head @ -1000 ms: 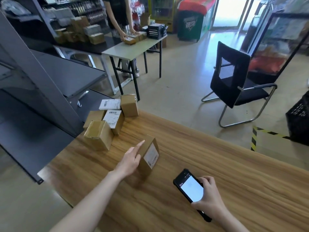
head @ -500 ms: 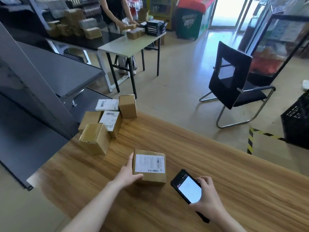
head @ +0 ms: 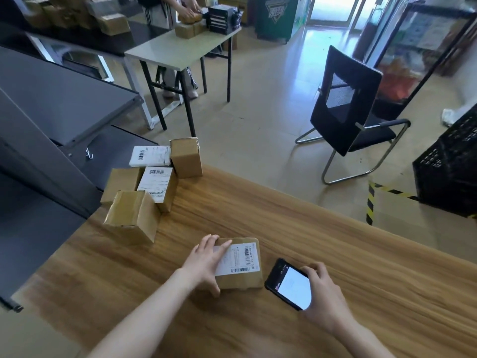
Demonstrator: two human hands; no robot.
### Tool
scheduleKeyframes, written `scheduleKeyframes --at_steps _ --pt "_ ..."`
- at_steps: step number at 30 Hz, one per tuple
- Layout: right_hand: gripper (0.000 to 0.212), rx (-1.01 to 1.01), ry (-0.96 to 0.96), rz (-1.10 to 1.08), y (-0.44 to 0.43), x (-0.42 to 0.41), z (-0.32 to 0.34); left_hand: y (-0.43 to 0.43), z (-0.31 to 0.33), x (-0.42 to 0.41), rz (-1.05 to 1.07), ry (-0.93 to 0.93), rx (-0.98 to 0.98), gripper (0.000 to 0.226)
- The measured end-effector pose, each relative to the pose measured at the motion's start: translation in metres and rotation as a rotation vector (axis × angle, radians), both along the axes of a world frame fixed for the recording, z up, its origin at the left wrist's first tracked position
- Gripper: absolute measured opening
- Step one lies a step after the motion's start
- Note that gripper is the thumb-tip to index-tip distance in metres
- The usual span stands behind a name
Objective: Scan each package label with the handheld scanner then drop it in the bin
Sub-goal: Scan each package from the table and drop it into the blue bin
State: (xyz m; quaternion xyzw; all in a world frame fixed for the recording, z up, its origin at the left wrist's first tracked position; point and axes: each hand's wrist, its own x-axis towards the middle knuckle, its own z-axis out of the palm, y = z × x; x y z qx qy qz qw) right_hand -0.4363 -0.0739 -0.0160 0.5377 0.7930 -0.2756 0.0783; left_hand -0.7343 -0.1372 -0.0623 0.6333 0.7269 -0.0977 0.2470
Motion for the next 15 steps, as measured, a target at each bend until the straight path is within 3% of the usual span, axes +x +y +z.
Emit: scheduleKeyframes --at_steps 6,15 --pt "0.088 0.234 -0.188 0.205 0.013 -0.006 0.015 0.002 0.007 -0.006 -0.167 0.130 0.127 0.132" --pt "0.085 0.352 -0.231 0.208 -0.006 0.018 0.032 -0.004 0.035 0.005 -0.236 0.263 0.138 0.130"
